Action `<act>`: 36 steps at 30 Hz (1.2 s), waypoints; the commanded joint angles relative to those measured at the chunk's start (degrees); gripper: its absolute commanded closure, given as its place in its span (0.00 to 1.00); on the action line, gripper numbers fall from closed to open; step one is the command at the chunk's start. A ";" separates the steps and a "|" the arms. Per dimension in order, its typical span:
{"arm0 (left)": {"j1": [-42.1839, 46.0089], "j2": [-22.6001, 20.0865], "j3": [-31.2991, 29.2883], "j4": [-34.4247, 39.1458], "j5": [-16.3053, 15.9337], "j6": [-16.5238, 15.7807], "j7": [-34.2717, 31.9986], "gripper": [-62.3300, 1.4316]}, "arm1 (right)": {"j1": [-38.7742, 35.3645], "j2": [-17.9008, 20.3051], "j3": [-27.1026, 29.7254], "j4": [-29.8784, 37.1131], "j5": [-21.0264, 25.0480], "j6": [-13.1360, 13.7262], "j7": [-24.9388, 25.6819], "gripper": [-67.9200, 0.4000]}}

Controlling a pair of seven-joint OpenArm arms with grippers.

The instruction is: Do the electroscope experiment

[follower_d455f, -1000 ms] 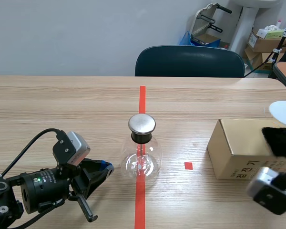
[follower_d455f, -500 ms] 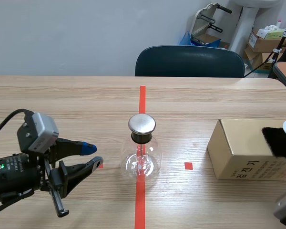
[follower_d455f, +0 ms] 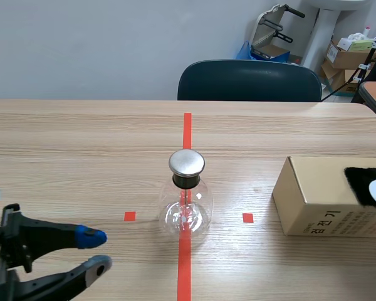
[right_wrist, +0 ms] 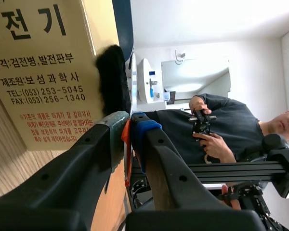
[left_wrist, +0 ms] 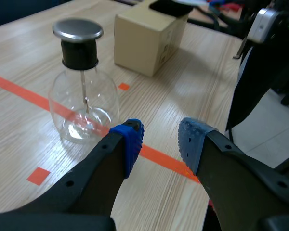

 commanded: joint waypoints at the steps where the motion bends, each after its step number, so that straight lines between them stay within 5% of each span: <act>1: 0.96 -1.60 -0.37 2.14 -0.24 0.04 -2.03 0.60 | 1.09 0.94 0.92 -0.55 0.83 -3.30 0.55 0.97; 15: 6.10 -9.51 -0.37 9.46 -1.64 0.31 -7.30 0.36 | 5.40 3.48 0.94 -6.21 -6.69 -3.30 -2.54 0.97; 21: 6.91 -9.51 -0.37 9.81 -3.13 0.31 -7.17 0.36 | 5.38 3.48 0.92 -6.21 -9.64 -2.10 -4.15 0.97; 29: 6.88 -9.51 -0.37 9.81 -3.52 0.33 -7.19 0.36 | 5.38 3.30 -0.37 -6.21 -8.83 -1.22 1.57 0.97; 36: 6.88 -9.53 -0.39 9.81 -3.48 1.55 -7.19 0.36 | 5.38 3.15 -0.37 -6.97 -8.24 -0.79 -13.03 0.97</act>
